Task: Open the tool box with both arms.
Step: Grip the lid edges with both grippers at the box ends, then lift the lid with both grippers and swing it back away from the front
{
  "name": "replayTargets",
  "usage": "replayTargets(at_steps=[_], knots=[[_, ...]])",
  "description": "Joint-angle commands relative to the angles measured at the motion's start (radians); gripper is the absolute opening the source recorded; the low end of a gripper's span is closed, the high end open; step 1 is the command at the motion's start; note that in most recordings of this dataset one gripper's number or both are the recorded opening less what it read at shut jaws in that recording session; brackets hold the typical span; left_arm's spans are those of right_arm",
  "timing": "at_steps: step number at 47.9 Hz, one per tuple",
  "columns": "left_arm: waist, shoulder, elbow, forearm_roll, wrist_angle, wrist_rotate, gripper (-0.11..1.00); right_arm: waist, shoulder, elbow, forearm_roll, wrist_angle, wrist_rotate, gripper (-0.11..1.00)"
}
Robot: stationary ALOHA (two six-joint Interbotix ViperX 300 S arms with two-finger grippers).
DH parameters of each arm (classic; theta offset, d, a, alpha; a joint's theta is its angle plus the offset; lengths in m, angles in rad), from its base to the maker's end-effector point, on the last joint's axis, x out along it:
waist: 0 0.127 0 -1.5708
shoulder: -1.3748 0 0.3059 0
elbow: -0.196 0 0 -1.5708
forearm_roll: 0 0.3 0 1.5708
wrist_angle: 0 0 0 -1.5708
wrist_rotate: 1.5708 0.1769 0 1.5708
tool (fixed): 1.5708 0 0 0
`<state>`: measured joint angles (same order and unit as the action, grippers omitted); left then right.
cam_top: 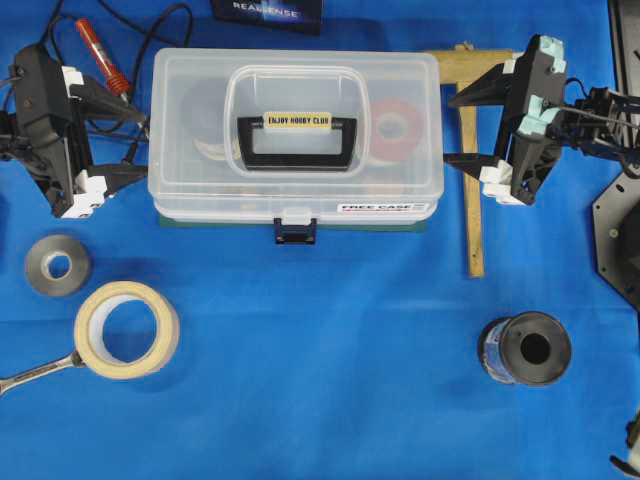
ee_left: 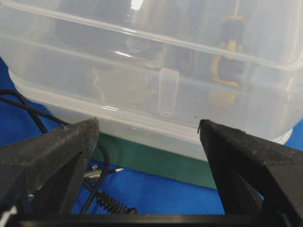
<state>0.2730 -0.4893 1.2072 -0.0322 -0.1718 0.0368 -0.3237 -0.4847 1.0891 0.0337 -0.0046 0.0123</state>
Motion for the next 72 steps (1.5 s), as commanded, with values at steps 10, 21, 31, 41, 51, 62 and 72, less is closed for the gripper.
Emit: replayTargets(at_steps=[10,21,31,41,51,62,72], knots=[[-0.006,-0.029,-0.083,-0.002,-0.035,-0.002,0.93,0.006,-0.023,-0.064,0.002,-0.029,0.002,0.87],[0.005,-0.069,-0.083,-0.002,-0.035,0.018,0.93,0.006,-0.075,-0.066,0.002,-0.029,-0.002,0.87],[0.023,-0.114,-0.078,-0.003,-0.041,0.057,0.93,0.006,-0.13,-0.066,-0.008,-0.029,-0.003,0.87],[0.032,-0.132,-0.071,-0.002,-0.058,0.063,0.93,0.006,-0.149,-0.066,-0.018,-0.035,-0.003,0.87],[0.035,-0.132,-0.071,-0.002,-0.077,0.067,0.93,0.005,-0.149,-0.066,-0.021,-0.044,-0.003,0.87],[0.064,-0.132,-0.072,-0.003,-0.11,0.087,0.93,-0.009,-0.149,-0.066,-0.021,-0.074,-0.005,0.87],[0.101,-0.126,-0.077,-0.002,-0.161,0.114,0.93,-0.029,-0.149,-0.069,-0.023,-0.1,-0.006,0.87]])
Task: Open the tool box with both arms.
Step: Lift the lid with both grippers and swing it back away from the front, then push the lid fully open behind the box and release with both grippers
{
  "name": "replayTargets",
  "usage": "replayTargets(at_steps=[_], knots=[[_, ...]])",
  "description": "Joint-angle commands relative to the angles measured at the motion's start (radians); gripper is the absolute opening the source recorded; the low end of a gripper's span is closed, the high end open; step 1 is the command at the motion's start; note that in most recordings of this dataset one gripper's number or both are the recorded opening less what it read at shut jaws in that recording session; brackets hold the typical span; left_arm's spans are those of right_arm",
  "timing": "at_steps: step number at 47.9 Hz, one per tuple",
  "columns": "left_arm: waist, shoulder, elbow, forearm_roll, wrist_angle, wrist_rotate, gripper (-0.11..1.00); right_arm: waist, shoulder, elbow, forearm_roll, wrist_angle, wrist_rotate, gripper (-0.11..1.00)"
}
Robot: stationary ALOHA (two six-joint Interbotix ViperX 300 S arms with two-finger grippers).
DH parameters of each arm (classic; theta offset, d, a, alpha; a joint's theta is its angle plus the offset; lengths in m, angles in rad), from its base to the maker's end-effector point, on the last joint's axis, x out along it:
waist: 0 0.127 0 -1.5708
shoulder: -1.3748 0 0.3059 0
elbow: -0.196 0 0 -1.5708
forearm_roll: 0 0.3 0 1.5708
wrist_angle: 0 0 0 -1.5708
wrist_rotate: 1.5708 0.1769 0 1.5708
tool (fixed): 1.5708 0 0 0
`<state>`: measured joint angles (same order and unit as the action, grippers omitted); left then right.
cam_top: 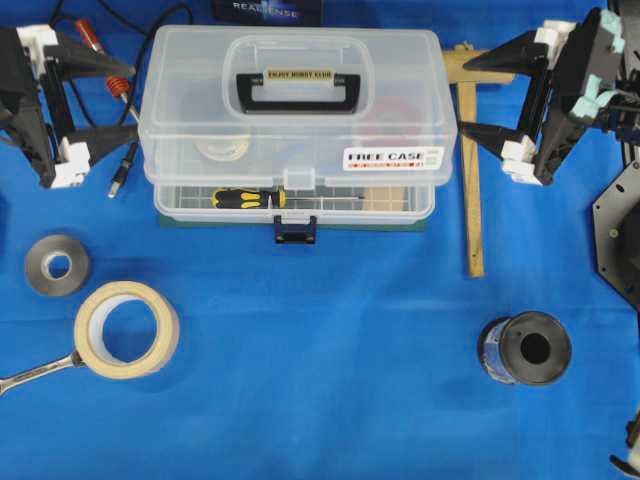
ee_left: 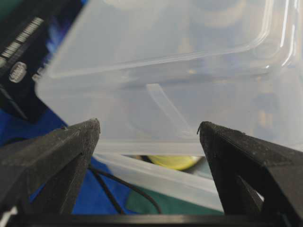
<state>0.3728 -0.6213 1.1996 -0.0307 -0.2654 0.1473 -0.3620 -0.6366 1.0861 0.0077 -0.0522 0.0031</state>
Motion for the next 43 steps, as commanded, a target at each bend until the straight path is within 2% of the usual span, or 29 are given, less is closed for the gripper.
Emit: replayTargets(at_steps=[1,25,43], knots=[[0.005,0.008,-0.069,-0.003,-0.071,0.006,0.93,0.008,0.003,-0.066,0.003,-0.054,0.002,0.87],[0.063,0.017,-0.075,-0.005,-0.129,0.026,0.93,-0.044,0.003,-0.069,-0.002,-0.104,-0.006,0.87],[0.127,0.061,-0.094,-0.003,-0.184,0.067,0.93,-0.103,0.023,-0.081,-0.002,-0.146,-0.006,0.87]])
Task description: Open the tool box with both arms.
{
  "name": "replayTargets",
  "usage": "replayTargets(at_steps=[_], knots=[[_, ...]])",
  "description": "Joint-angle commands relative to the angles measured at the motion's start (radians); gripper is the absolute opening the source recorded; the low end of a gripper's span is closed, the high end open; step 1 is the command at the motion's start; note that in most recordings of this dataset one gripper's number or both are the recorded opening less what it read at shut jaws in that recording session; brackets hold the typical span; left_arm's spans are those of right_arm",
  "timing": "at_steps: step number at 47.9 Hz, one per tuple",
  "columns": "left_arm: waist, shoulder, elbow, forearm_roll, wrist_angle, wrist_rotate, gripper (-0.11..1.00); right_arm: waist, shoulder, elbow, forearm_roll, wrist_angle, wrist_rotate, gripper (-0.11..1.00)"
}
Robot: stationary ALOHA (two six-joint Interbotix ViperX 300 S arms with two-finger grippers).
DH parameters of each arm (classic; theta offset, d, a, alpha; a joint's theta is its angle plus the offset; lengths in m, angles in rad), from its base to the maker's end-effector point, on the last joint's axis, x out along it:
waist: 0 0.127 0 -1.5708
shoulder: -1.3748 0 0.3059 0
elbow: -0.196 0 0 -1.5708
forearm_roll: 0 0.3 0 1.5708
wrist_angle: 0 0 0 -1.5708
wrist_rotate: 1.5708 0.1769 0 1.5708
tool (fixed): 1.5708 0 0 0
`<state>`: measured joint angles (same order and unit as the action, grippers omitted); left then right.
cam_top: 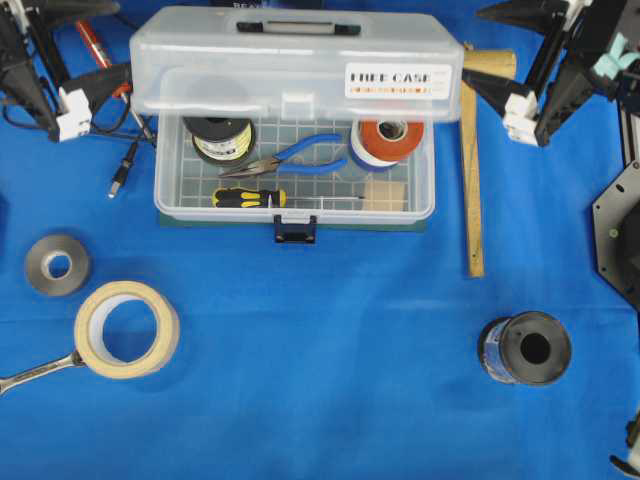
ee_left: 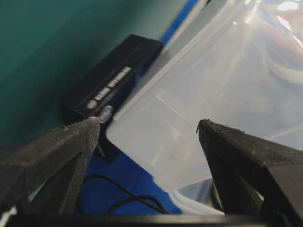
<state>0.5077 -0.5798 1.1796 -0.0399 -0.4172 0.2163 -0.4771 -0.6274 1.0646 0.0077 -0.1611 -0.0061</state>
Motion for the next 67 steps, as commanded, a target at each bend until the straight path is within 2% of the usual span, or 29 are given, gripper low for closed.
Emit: replayTargets(at_steps=[1,19,38,67], knots=[[-0.003,0.025,-0.077,0.006,-0.032,0.0,0.93,0.009,0.017,-0.061,0.0,-0.035,0.003,0.87],[0.054,0.081,-0.109,0.005,-0.032,0.006,0.93,-0.054,0.086,-0.089,0.0,-0.043,0.003,0.87],[0.146,0.166,-0.161,0.006,-0.009,0.006,0.93,-0.135,0.161,-0.132,-0.006,-0.04,-0.002,0.87],[0.215,0.213,-0.187,0.006,0.021,0.006,0.93,-0.206,0.232,-0.175,-0.009,-0.025,-0.002,0.87]])
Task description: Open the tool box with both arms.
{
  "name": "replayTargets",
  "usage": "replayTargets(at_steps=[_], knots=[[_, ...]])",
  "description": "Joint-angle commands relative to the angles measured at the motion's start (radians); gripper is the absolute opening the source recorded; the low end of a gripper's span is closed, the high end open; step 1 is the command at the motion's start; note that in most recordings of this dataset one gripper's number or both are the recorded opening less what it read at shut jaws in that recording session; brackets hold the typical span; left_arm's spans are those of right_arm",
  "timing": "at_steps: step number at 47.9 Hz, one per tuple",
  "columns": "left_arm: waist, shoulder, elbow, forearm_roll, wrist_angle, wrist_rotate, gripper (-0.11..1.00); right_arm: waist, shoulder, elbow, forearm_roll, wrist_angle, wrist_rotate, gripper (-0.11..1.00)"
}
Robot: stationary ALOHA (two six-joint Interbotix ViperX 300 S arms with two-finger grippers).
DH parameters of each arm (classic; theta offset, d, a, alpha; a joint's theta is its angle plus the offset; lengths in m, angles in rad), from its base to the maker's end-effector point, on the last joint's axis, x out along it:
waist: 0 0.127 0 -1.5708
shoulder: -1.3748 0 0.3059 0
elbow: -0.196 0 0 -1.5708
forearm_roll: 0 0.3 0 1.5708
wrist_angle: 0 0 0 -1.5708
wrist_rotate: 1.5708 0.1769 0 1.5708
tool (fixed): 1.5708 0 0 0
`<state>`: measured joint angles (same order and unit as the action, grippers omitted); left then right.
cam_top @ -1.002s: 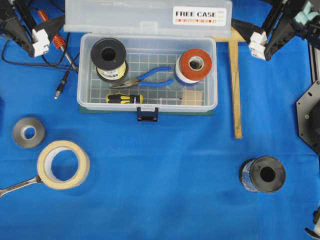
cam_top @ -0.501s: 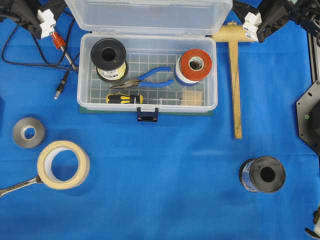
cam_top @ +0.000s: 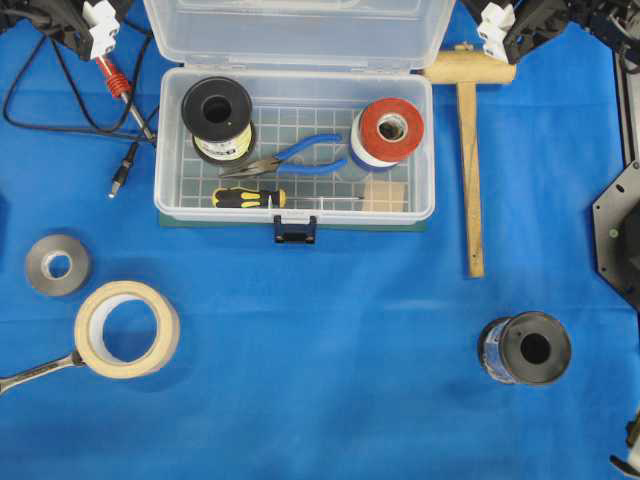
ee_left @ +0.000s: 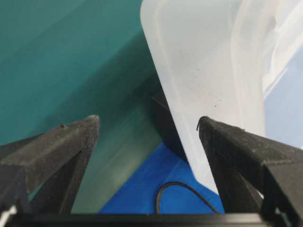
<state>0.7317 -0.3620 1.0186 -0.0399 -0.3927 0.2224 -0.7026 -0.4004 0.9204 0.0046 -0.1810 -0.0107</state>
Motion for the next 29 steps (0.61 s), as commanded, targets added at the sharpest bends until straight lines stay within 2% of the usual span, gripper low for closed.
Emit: replayTargets(at_steps=[1,16,29], knots=[[-0.008,-0.005,-0.025,0.006,-0.002,0.0,0.93,0.018,0.005,-0.031,-0.005,-0.003,0.003,0.87],[0.011,-0.025,-0.005,0.005,0.031,0.0,0.93,0.003,-0.021,-0.012,-0.006,0.014,-0.002,0.87],[0.061,-0.11,0.063,0.006,0.052,0.0,0.93,-0.044,-0.13,0.057,-0.006,0.06,-0.002,0.87]])
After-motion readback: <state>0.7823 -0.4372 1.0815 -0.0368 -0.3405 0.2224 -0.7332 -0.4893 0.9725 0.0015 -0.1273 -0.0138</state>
